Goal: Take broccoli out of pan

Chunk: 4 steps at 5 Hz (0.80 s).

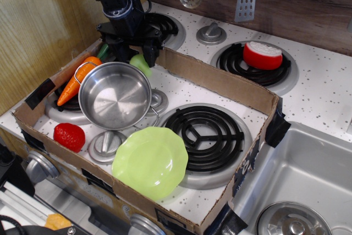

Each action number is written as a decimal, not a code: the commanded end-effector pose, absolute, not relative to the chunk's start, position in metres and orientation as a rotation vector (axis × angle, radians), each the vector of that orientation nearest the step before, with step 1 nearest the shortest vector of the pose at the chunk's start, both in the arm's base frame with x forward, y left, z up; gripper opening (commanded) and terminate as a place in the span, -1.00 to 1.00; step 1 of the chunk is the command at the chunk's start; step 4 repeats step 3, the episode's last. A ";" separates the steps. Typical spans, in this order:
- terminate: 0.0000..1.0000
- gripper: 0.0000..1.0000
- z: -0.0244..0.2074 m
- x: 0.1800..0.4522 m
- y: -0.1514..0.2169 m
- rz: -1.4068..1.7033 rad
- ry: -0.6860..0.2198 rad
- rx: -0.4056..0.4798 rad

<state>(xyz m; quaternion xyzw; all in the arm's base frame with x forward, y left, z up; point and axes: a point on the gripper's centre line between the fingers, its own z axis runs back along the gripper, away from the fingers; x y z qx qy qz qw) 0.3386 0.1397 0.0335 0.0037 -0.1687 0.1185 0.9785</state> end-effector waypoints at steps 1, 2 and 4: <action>-1.00 1.00 0.050 0.340 0.141 0.210 -0.375 0.032; -1.00 1.00 0.071 0.341 0.138 0.220 -0.375 0.074; 1.00 1.00 0.099 0.342 0.133 0.217 -0.370 0.076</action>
